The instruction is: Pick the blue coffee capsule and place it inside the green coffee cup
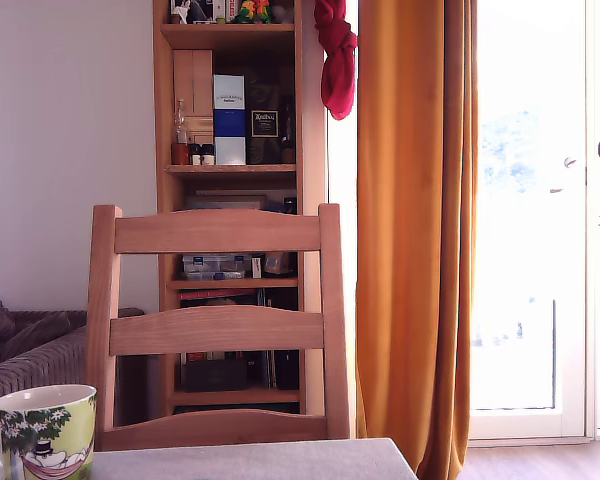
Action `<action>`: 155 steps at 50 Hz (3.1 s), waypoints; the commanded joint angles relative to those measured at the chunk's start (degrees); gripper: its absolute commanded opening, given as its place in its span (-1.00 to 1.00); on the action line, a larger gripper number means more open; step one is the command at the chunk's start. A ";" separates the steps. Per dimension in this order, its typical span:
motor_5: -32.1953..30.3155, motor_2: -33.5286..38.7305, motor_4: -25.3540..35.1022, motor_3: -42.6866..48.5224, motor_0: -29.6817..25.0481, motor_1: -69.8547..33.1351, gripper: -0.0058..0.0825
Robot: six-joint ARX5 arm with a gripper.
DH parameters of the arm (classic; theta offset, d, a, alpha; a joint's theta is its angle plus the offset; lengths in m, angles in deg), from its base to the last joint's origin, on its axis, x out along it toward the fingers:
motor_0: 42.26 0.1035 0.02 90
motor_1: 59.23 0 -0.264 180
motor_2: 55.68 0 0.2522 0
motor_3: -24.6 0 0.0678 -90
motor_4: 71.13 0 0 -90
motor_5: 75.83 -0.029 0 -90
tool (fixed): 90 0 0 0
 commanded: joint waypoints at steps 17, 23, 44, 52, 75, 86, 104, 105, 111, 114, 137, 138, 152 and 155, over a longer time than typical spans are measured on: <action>0.57 0.22 1.46 -6.64 -9.88 -12.87 -0.92; 0.13 0.22 0.96 -12.74 -13.00 -19.93 -0.92; -6.25 -2.71 -5.51 -27.82 -20.72 -50.03 0.28; -10.91 -10.43 -7.45 -23.08 -23.30 -62.18 0.53; -15.45 -36.94 -15.67 -4.50 -29.66 -92.13 0.66; -18.49 -44.52 -17.59 3.30 -30.62 -99.60 0.68; -19.02 -50.56 -18.67 8.66 -34.14 -107.27 0.68; -19.02 -50.77 -18.93 8.66 -34.40 -107.69 0.68; -18.97 -52.00 -20.22 8.74 -35.82 -110.14 0.68; -18.97 -52.41 -20.26 8.79 -36.20 -111.56 0.68; -18.71 -52.89 -23.85 9.62 -36.50 -116.04 0.59; -18.71 -52.92 -23.89 9.62 -36.50 -116.04 0.54; -18.78 -53.07 -23.76 9.57 -36.50 -116.04 -0.36; -18.84 -53.09 -23.82 9.42 -36.50 -116.04 -0.43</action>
